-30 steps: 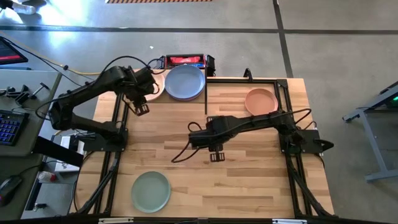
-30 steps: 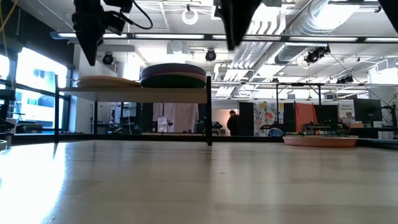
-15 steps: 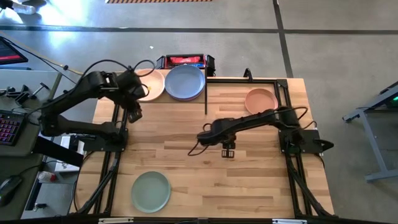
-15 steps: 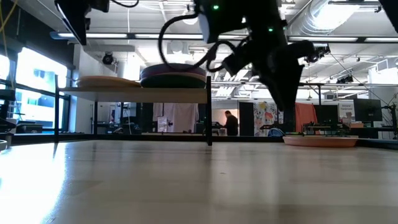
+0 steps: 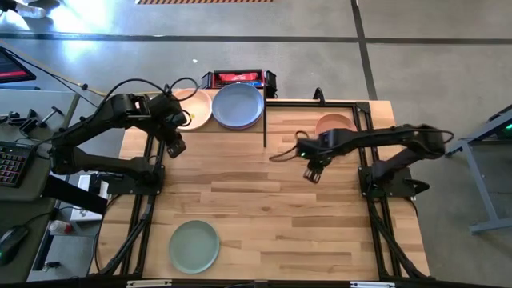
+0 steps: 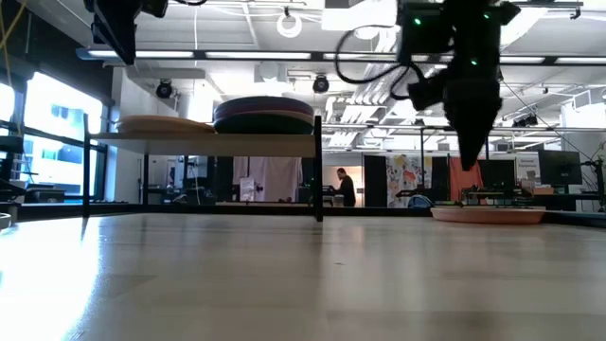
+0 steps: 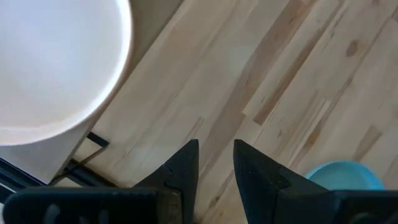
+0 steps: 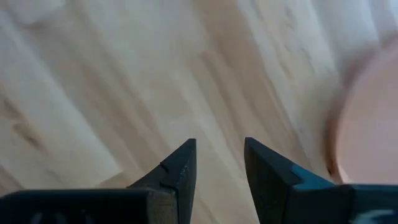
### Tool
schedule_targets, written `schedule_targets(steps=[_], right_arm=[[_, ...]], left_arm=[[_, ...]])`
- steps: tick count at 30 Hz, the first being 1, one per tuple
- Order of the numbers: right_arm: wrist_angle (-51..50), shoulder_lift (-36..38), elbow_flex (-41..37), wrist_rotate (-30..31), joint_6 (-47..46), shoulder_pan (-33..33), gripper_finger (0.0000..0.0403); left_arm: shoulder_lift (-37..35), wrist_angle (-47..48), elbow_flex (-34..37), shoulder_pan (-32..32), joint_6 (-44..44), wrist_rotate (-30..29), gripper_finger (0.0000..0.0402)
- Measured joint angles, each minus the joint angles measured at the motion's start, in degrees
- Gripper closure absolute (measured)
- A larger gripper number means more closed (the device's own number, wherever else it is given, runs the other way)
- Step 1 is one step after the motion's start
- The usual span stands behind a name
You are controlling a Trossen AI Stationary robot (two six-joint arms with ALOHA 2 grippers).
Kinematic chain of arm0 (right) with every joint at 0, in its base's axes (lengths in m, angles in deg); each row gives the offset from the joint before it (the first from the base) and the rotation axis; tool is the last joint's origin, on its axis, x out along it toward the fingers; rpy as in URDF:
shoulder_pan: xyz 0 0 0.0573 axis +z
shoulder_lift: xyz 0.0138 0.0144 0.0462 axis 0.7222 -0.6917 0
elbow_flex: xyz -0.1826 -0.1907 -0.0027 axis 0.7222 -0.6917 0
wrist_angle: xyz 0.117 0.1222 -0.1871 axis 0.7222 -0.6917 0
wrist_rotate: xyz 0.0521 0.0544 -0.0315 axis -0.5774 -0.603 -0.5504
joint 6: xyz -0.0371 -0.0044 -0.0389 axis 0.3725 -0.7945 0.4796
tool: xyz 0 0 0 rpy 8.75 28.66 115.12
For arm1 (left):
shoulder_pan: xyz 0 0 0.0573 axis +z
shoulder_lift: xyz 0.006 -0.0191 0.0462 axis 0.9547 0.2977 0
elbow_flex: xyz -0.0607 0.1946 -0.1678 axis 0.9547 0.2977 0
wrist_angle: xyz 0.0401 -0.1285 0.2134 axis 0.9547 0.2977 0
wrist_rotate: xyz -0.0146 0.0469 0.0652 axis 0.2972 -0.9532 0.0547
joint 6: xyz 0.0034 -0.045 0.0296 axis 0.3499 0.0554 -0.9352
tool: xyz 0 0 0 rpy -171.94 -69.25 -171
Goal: Place and stack plates onto a shelf
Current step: Stack the light brown plate on top the light orange plate on the shelf
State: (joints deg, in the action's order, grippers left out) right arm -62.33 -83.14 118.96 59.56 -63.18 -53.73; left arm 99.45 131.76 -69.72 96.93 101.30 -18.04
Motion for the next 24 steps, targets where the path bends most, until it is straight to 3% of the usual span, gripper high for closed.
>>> schedule_targets(steps=[5,12,24], right_arm=[[1.18,4.76,-6.52,0.19,-2.29,-6.9,0.0291],[2.47,4.51,-10.35,3.26,-1.85,-16.09,0.0291],[7.57,3.77,-10.39,2.01,6.08,-21.57,0.0291]], left_arm=[[0.0,-0.21,0.0,0.0,1.37,-0.07,0.0314],[0.14,-0.37,0.0,0.0,5.03,-0.4,0.0314],[0.17,-3.45,0.0,0.0,5.76,-1.65,0.0314]])
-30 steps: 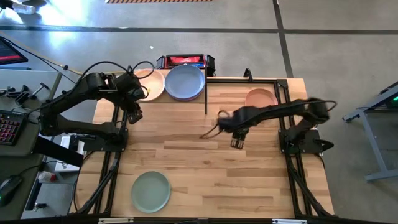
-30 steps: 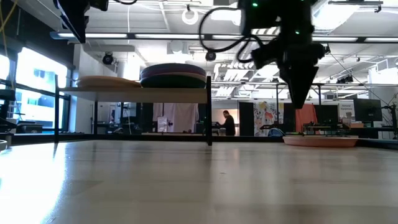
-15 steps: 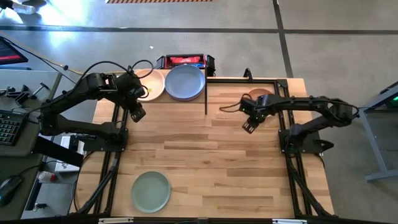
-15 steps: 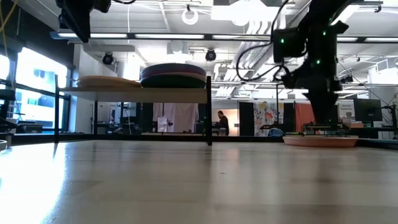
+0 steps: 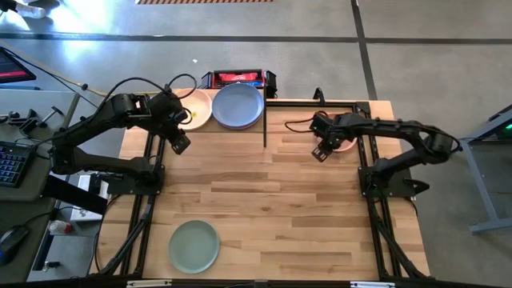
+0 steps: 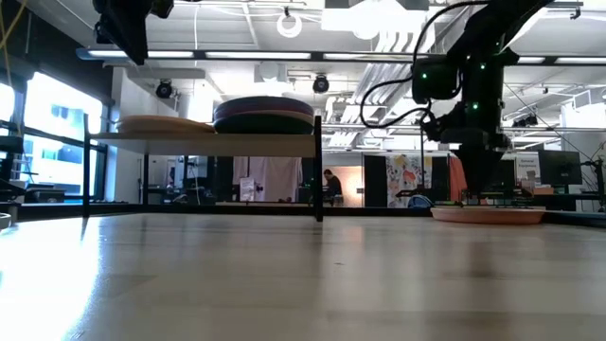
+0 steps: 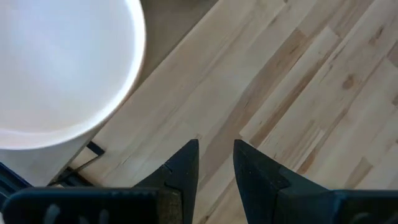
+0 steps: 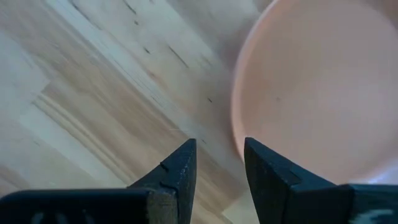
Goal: Place and stack plates onto a shelf
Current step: Stack the light brown plate on top the light orange plate on the shelf
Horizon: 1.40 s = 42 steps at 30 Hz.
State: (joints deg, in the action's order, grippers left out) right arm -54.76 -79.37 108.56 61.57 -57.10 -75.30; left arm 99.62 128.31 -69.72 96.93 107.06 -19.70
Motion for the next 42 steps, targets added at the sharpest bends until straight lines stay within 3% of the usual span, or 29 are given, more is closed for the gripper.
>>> schedule_targets(steps=[5,10,22,28,35,42], right_arm=[[1.52,-3.88,0.0,-0.62,1.01,0.04,0.0291],[1.82,-8.21,0.0,4.18,0.49,0.04,0.0291],[3.7,-14.49,0.37,3.8,-0.26,-0.17,0.0303],[3.07,-13.74,0.37,2.47,-0.42,-0.04,0.0392],[-0.59,-10.43,0.15,-0.05,-2.7,0.65,0.04],[-2.78,-4.79,0.15,-4.41,-3.99,6.39,0.0402]], left_arm=[[0.02,0.0,0.0,0.0,0.0,0.0,0.0314],[0.02,0.02,0.0,0.0,0.0,-0.02,0.0314],[0.02,0.04,0.02,0.0,-0.04,-0.02,0.0314],[0.04,0.09,0.02,0.0,-0.07,-0.02,0.0314],[0.07,0.09,0.02,0.0,-0.86,-0.02,0.0314],[0.07,0.09,0.04,0.0,-3.29,-0.02,0.0314]])
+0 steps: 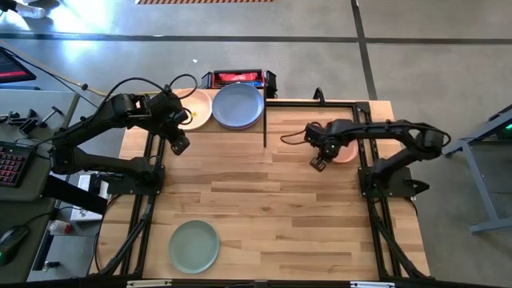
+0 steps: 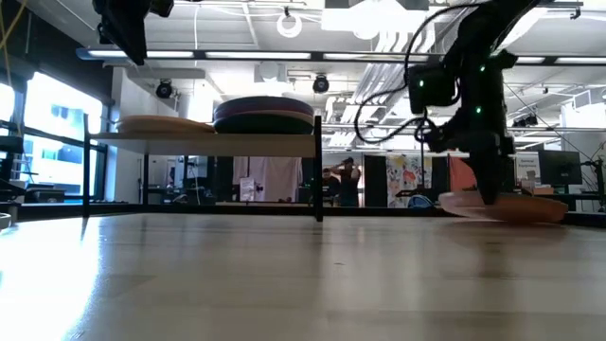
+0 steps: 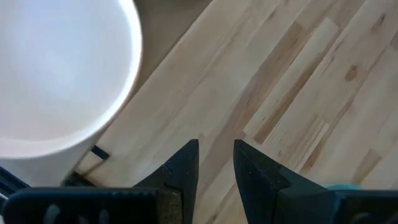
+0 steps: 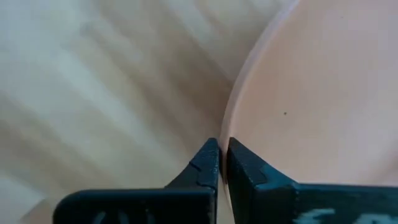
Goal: Place and stack plates onto a shelf
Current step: Stack the light brown plate on top the light orange plate on the shelf
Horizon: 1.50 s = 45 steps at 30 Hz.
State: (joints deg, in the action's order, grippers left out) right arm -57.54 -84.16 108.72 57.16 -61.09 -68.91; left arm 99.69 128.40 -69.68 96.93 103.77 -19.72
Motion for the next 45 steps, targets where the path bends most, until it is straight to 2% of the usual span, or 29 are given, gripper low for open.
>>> schedule_targets(steps=[9,12,16,21,26,32,37,41,45], right_arm=[[-0.24,7.0,1.04,-9.59,-0.95,10.18,0.0403],[-0.08,7.58,3.96,-12.67,-0.88,14.19,0.0403],[-0.01,7.47,9.82,-13.4,-0.54,19.07,0.0403],[0.05,7.43,17.52,-13.32,-0.51,23.36,0.0403],[0.04,7.43,24.14,-11.49,-0.42,26.23,0.0403],[0.05,7.43,29.68,-10.42,-0.29,28.49,0.0403],[0.96,7.08,33.1,-10.34,2.3,30.35,0.0403],[1.22,4.4,36.6,-10.3,7.49,31.64,0.0403],[0.68,-0.49,41.33,-12.18,16.7,32.52,0.0403]], left_arm=[[0.0,-0.43,0.02,0.0,-14.52,1.3,0.0314],[0.0,-2.39,0.02,0.02,-15.19,5.31,0.0314],[0.04,-5.97,0.02,-0.45,-15.27,10.68,0.0314],[0.84,-9.53,0.02,-2.43,-14.67,12.04,0.0314],[2.49,-9.69,0.02,-3.06,-9.28,12.04,0.0314],[5.37,-9.73,0.02,-3.06,2.59,12.15,0.0314],[7.63,-9.73,0.02,-3.04,8.78,15.41,0.0314],[8.67,-9.7,0.02,-3.04,11.48,18.69,0.0314],[9.38,-9.66,0.02,-3.03,15.38,21.78,0.0314]])
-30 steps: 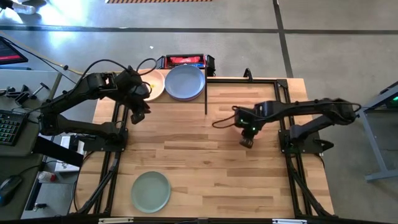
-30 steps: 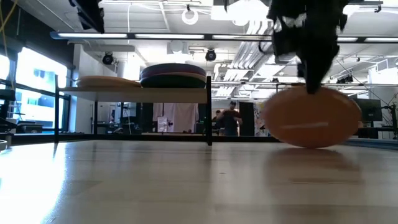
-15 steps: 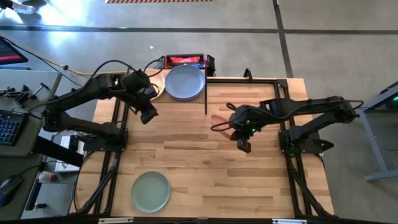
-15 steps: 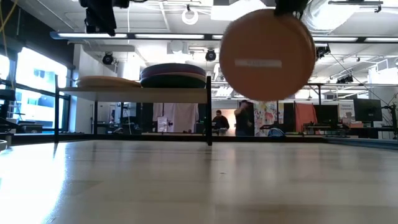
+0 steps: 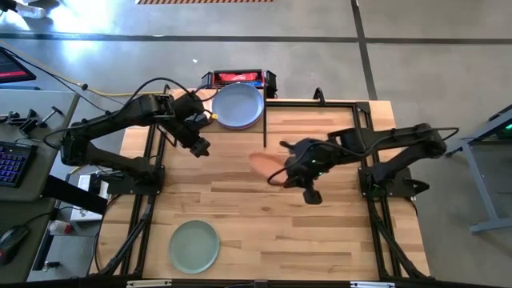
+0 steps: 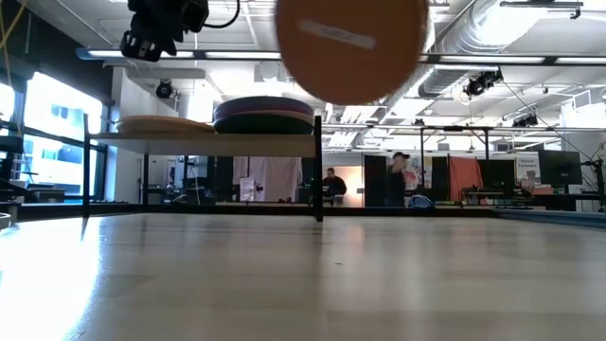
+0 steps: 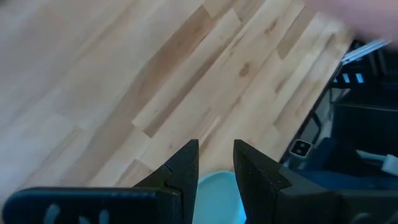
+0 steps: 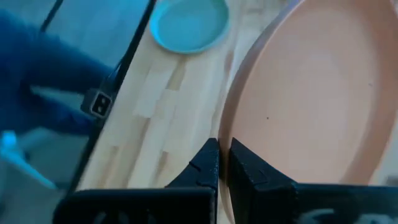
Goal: Place and stack plates onto a shelf
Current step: Stack the light brown plate on top the light orange plate on the shelf
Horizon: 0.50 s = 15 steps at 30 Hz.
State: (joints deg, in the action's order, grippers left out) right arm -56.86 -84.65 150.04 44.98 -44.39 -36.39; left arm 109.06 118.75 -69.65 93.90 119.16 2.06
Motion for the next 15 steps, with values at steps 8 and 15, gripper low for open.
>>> schedule_targets(steps=[8,15], right_arm=[[-8.48,-11.58,14.49,-0.01,18.89,0.1,0.0403],[-16.63,-22.38,27.09,0.63,27.1,-0.09,0.0403]], left_arm=[[0.02,0.05,0.0,0.04,5.45,0.85,0.0314],[0.0,0.26,0.0,0.04,10.42,6.26,0.0314]])
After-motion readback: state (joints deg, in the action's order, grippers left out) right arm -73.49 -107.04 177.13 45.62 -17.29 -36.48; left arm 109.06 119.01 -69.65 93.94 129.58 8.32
